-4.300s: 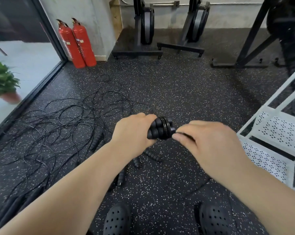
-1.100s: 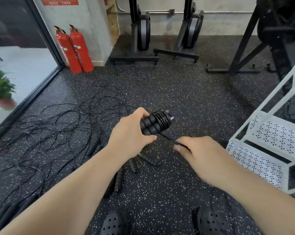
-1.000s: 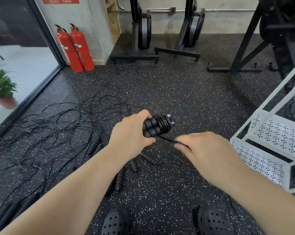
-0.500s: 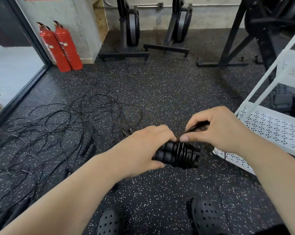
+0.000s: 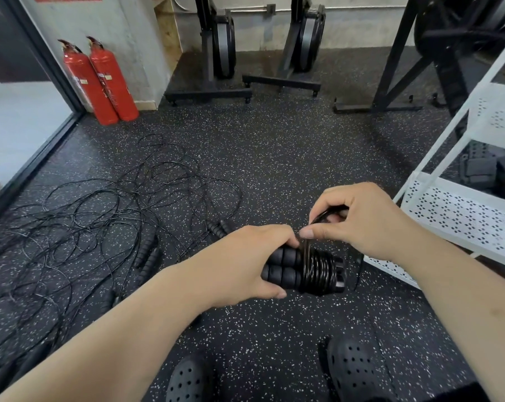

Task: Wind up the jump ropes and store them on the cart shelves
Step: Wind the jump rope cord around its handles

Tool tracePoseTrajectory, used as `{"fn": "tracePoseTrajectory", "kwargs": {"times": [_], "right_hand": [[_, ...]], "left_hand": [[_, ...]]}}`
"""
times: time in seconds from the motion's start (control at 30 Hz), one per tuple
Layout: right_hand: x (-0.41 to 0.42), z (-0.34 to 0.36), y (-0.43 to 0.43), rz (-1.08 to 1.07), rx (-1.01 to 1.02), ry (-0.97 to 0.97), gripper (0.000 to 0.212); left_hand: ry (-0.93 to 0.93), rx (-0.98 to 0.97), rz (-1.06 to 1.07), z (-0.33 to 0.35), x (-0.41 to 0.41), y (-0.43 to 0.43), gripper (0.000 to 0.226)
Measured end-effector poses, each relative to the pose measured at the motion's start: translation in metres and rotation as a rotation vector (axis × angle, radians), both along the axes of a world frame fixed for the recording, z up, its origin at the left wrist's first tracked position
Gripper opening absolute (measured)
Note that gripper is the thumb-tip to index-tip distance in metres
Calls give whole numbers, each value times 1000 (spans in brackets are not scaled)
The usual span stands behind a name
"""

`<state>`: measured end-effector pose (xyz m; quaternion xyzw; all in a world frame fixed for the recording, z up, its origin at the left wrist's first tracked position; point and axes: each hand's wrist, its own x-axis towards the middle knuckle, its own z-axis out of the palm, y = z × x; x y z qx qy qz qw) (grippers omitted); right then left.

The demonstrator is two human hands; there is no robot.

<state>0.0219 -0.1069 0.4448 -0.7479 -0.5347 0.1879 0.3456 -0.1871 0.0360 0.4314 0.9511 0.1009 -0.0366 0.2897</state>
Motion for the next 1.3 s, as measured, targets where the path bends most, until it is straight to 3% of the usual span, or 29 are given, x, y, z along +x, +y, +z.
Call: {"fn": "tracePoseTrajectory", "kwargs": {"times": [0.23,0.33,0.43,0.57,0.63,0.73,0.83,0.93,1.1,1.2,1.3], "right_hand": [[6,0,-1,38,-57,293,25],[-1,-1,0,30,-71,514,29],[-7,-12,6,-11,-106,564,32],[-22,-34,15,-188,-267,406,40],[-34,-39,19,-151,-280,342,45],[-50,-39,21,-70,-303,63,37],[-61,-32,19,-24,-338,-122,25],[-70,-19,15,-17,-342,-327,30],[-66,4,13,11,-237,-741,35],[-55,8,14,30,-186,-774,39],[-36,9,10,68,-149,-628,41]], "left_hand": [[-99,-134,60,18,-9,-2,65],[-100,-278,93,22,-13,-2,63],[-112,-450,134,20,-15,5,59],[-180,-466,283,9,-11,20,49],[-229,-405,401,3,-8,28,47],[-272,-322,563,-5,-4,35,46],[-288,-267,653,-12,-4,41,46],[-288,-202,731,-13,-6,50,49],[-201,-2,569,-16,-8,50,56],[-122,35,375,-15,-5,40,57],[-61,13,218,-13,-5,30,57]]}}
